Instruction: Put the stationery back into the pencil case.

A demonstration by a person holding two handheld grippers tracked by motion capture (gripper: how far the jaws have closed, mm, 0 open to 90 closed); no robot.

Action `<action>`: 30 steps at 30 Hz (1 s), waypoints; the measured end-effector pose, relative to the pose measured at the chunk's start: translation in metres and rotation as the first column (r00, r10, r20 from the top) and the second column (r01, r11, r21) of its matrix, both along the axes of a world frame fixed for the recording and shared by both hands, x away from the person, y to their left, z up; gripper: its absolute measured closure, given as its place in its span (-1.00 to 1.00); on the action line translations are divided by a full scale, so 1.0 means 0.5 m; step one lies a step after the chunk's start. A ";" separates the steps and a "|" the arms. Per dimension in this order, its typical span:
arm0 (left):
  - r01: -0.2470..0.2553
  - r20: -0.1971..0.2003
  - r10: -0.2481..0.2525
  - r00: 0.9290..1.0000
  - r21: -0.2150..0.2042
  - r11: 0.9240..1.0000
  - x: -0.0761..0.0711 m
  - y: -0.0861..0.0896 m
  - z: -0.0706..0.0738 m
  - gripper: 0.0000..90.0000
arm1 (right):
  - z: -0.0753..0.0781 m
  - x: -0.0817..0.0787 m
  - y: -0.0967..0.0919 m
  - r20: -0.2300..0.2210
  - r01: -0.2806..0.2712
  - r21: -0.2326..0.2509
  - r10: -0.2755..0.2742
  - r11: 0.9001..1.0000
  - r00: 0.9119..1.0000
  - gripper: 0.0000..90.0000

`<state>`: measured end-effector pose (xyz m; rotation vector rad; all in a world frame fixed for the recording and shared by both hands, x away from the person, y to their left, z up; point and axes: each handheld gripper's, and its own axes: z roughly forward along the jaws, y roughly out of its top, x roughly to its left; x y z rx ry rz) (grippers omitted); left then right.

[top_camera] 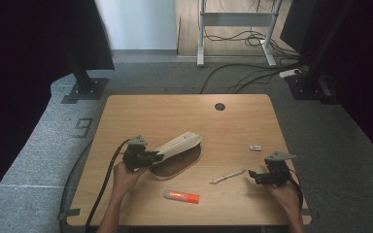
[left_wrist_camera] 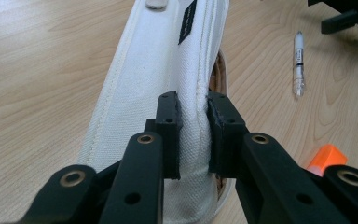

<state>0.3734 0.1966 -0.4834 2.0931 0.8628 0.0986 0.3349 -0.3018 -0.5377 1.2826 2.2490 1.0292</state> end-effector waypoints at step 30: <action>0.021 0.002 -0.021 1.000 -0.013 1.000 -0.001 0.000 0.003 0.69 | 0.009 0.160 -0.041 -0.009 0.012 -0.048 -0.013 0.999 1.000 -0.06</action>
